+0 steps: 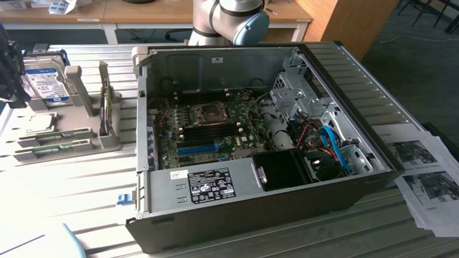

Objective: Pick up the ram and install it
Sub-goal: 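Pick up the ram and move it above insertion slot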

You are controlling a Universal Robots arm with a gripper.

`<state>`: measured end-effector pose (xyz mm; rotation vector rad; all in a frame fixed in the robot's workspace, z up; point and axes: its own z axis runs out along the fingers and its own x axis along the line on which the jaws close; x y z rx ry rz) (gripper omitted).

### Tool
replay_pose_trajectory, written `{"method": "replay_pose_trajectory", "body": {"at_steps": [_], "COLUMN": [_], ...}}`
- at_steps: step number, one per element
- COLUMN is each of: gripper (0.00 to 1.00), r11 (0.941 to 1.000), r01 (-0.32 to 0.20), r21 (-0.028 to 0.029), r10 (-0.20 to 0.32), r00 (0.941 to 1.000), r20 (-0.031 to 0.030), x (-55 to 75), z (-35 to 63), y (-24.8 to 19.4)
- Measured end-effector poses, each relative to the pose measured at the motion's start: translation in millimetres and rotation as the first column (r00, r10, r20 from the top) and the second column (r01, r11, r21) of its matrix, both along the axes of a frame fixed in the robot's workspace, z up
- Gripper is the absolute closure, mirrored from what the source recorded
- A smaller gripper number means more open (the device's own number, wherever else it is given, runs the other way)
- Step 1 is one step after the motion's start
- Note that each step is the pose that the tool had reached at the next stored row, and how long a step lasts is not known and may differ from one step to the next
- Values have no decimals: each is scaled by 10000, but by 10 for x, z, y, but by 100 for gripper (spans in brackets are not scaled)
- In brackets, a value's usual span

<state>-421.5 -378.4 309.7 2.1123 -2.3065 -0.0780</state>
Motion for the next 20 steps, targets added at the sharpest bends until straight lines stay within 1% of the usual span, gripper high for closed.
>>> {"method": "replay_pose_trajectory", "body": {"at_steps": [14, 17, 20], "gripper": [77, 77, 77], "r11": [10000, 10000, 10000], "r01": [0, 0, 0], "r21": [0, 1, 0], "r10": [0, 0, 0], "r00": [10000, 10000, 10000], "r20": [0, 0, 0], "x": [4, 4, 4], "z": [-129, -223, -261], "y": [-8, -10, -10]}}
